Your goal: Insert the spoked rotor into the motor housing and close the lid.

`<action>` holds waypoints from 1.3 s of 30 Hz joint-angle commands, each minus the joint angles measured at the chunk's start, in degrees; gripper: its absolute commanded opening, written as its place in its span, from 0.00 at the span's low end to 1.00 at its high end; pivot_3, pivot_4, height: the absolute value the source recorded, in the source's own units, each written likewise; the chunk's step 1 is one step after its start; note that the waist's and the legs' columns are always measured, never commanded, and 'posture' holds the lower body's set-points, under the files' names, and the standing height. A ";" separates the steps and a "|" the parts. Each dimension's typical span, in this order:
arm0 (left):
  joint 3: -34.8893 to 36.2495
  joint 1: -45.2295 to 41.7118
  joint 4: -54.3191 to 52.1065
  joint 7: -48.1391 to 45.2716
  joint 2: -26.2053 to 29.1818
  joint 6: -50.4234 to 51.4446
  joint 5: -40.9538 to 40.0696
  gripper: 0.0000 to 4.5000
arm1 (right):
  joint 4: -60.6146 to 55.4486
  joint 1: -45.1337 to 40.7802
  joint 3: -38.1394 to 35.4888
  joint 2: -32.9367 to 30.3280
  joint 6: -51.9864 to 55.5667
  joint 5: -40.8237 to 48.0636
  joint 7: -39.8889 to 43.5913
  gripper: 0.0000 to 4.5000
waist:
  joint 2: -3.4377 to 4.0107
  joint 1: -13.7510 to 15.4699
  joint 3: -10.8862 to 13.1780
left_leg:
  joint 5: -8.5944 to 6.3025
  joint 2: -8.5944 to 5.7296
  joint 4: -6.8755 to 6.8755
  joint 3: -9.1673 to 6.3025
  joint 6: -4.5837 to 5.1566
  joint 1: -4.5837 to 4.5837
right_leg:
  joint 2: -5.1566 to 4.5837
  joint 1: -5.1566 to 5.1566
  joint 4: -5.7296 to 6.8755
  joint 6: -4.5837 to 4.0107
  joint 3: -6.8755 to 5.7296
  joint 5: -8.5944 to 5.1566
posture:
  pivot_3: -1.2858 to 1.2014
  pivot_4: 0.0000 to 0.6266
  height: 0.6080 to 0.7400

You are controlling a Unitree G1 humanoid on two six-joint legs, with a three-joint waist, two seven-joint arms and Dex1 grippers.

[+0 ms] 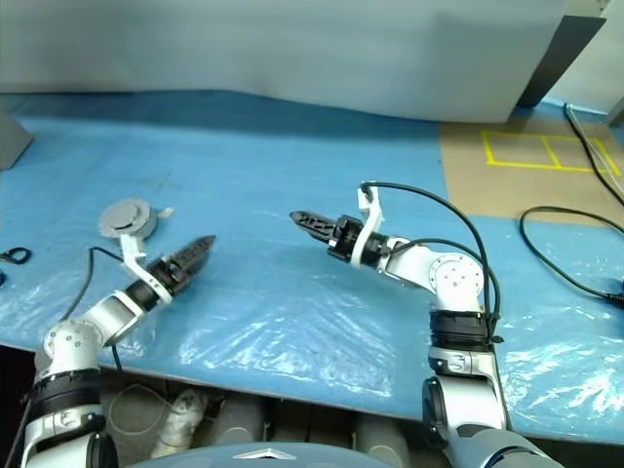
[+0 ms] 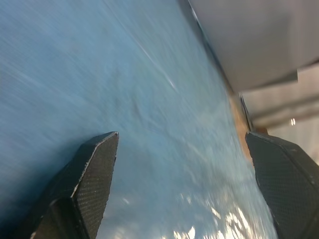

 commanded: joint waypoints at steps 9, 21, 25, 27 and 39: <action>-17.04 -9.91 -13.30 -5.04 -1.48 -5.36 8.19 0.95 | -9.14 0.59 4.85 -3.43 -13.26 -18.83 4.70 0.63 | -0.03 -0.12 0.00 | 0.02 0.00 -0.06 -0.06 0.01 -0.23 | 0.04 -0.08 -0.16 0.11 -0.16 0.05 | 0.52 0.24 1.00; -24.70 -18.08 -3.46 -15.31 3.47 -16.17 22.63 0.95 | -17.90 7.48 12.59 -10.19 -25.00 -40.50 8.43 0.63 | -0.03 -0.03 0.00 | 0.02 0.03 -0.09 -0.12 0.02 -0.20 | 0.16 -0.07 -0.12 0.16 -0.15 0.08 | 0.52 0.24 1.00; -24.48 -19.90 -2.39 -16.96 3.35 -16.31 23.43 0.95 | -17.81 7.51 11.96 -8.35 -26.32 -42.91 7.59 0.63 | -0.03 -0.06 0.00 | 0.02 0.02 0.00 -0.12 0.02 -0.21 | 0.14 -0.06 -0.03 0.16 -0.13 0.09 | 0.52 0.24 1.00; -25.02 -19.76 -3.07 -17.62 3.53 -17.06 24.45 0.95 | -17.64 7.16 10.90 -7.45 -26.27 -43.16 7.23 0.63 | -0.03 -0.11 0.00 | 0.02 0.02 0.03 -0.12 0.02 -0.20 | 0.14 -0.06 0.01 0.14 -0.11 0.08 | 0.52 0.24 1.00; -23.49 -18.77 -2.25 -17.20 3.71 -17.92 26.88 0.95 | -16.00 5.16 11.64 -5.18 -26.54 -46.43 8.57 0.63 | -0.03 -0.10 0.00 | 0.05 0.03 0.16 -0.11 0.06 -0.14 | 0.12 -0.07 0.26 0.11 -0.08 0.07 | 0.52 0.24 1.00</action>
